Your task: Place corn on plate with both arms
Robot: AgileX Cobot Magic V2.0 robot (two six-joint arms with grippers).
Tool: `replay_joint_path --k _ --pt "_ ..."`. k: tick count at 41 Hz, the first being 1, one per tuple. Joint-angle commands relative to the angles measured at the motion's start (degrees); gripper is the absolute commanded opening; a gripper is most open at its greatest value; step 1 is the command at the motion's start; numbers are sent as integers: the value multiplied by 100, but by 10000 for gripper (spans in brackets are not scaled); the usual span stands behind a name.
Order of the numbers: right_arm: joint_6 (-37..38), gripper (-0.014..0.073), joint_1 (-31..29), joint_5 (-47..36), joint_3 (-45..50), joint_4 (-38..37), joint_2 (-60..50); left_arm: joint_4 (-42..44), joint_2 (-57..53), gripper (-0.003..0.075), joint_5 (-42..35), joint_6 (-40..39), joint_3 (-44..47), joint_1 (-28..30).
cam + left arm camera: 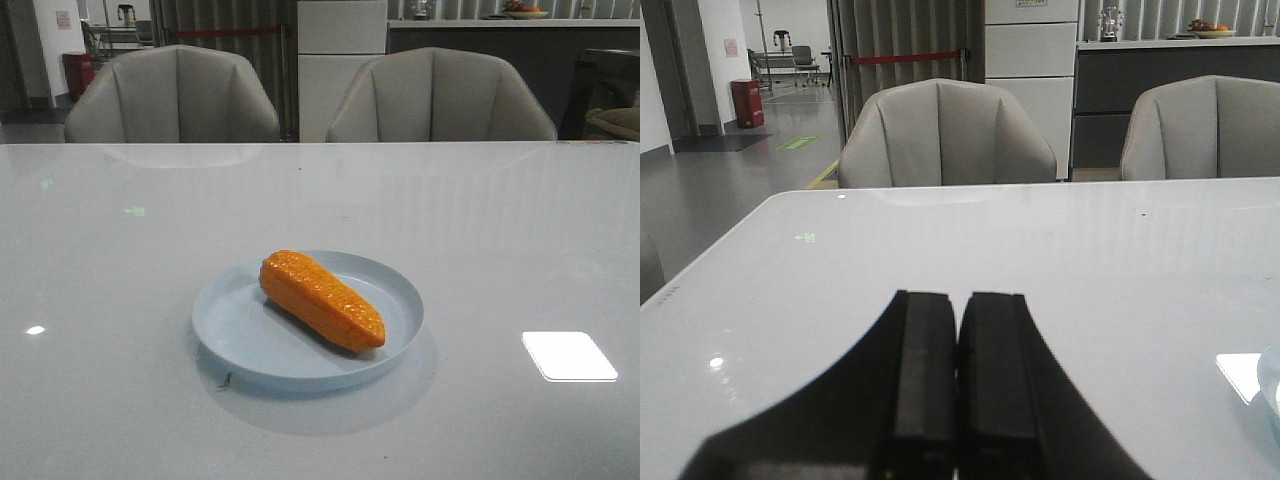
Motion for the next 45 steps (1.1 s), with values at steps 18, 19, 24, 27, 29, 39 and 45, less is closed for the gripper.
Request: replay_joint_path --k 18,19,24,27,29,39,45 --pt "1086 56 13 -948 55 -1104 -1325 -69 -89 96 -460 -62 220 -49" --pt "1113 56 13 -1001 118 -1104 -1397 -69 -89 96 -460 -62 220 -49" --pt "1253 56 136 -1423 621 -1098 -1954 -69 -89 96 -460 -62 220 -49" --pt "1402 56 218 -1694 793 -1152 -1923 -69 -89 96 -460 -62 220 -49" --pt "1477 56 273 -1864 901 -1187 -1934 -69 -89 96 -460 -62 220 -49" --pt "2112 56 385 -3142 1706 -1909 -1943 -69 -89 96 -460 -62 220 -49" --pt "2109 56 385 -3556 2419 -1840 -1943 -69 -89 96 -460 -62 220 -49"
